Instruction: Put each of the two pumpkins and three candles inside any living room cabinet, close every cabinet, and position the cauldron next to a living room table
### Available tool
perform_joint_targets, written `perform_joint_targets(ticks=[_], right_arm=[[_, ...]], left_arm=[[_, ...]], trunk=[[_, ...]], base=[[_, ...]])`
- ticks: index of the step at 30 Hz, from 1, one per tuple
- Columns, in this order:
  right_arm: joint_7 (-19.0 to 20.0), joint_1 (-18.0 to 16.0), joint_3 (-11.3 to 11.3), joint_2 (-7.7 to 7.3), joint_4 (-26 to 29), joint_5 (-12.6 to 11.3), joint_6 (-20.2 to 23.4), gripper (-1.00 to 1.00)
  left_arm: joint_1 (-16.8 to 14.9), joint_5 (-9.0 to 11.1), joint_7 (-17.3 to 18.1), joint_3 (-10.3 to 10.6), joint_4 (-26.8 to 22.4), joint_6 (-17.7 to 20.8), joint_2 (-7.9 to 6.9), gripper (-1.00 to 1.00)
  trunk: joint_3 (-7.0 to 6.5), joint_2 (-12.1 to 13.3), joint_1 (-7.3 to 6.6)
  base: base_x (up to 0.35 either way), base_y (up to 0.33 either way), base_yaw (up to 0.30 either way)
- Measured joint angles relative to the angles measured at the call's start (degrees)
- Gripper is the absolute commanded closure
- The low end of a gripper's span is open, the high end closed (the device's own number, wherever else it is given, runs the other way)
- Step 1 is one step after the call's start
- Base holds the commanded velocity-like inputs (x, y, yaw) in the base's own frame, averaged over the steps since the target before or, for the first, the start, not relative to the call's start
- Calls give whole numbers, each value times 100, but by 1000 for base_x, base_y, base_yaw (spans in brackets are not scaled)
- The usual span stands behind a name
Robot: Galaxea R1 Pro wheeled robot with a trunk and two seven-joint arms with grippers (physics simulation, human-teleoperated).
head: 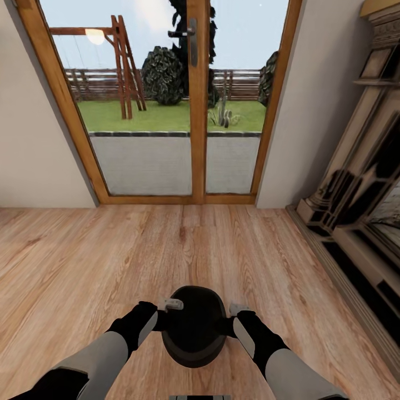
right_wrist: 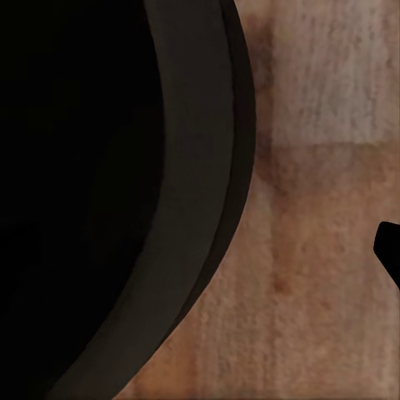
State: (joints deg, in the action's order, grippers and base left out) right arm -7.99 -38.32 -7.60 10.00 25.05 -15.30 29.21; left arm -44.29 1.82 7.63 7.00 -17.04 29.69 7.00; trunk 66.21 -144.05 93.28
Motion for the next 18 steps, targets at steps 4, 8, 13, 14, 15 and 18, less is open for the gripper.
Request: perform_joint_targets(ticks=[4,8,13,14,15,18], right_arm=[[0,-1,0,0,0,0,-53,-100],[0,1,0,0,0,0,-78,-100],[3,2,0,0,0,0,-89,-100],[4,2,-1,0,2,0,-91,-100],[10,2,-4,0,6,0,-97,-100],[21,-3,-35,0,28,4,-223,-100]], left_arm=[[0,1,-3,6,0,-1,1,-100],[0,3,-1,8,0,-1,-1,-100],[0,3,2,9,-2,-1,-2,-100],[0,3,2,9,-4,-1,-2,-100],[0,3,3,9,-4,-1,-2,-100],[0,3,5,9,-7,-1,-2,-100]], trunk=[[0,0,0],[0,0,0],[0,0,0],[0,0,0],[0,0,0],[0,0,0]], base=[[0,0,0],[0,0,0],[0,0,0],[0,0,0],[0,0,0],[0,0,0]])
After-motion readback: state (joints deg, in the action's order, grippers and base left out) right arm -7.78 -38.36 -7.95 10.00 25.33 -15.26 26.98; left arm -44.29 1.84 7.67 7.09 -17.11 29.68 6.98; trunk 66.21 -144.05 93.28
